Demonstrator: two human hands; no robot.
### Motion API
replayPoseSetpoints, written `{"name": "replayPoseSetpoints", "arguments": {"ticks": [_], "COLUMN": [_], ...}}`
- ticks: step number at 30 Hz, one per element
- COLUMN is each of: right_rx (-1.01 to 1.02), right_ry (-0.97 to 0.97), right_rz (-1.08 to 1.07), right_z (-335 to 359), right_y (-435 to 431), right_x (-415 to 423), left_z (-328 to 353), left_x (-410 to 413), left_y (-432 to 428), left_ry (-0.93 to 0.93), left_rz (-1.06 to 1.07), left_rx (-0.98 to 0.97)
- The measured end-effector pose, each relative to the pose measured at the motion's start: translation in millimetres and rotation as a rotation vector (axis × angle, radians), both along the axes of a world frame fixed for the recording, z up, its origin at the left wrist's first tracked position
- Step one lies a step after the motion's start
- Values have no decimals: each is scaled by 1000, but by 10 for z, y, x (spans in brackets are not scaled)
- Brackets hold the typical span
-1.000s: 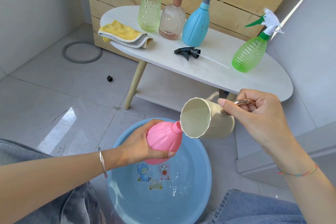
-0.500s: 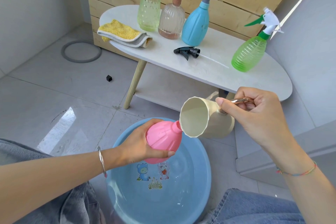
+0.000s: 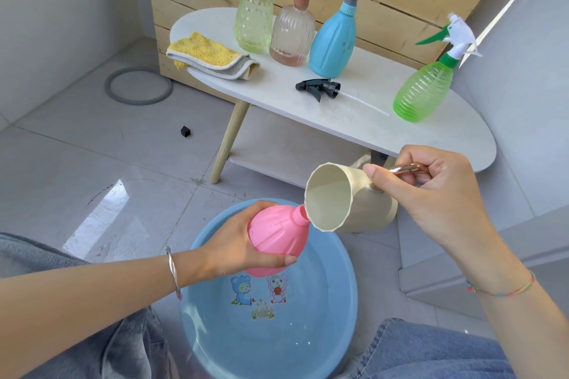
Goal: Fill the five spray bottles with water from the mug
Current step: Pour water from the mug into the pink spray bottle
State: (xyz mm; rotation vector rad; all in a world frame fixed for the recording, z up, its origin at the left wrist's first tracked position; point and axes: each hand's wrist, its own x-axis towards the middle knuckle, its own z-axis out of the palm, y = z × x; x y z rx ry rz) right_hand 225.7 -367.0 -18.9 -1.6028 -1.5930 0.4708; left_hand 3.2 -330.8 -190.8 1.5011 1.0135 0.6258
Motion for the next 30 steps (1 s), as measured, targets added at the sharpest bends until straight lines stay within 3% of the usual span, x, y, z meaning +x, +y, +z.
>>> {"name": "replayPoseSetpoints", "arguments": {"ticks": [30], "right_rx": [130], "right_ry": [-127], "right_rz": [69], "right_z": [-3], "right_y": [-21], "right_x": [-43], "left_z": [-36], "left_x": [-6], "left_y": [-3], "left_ry": [-10], "left_rz": [-4], "left_rx": [-22]}}
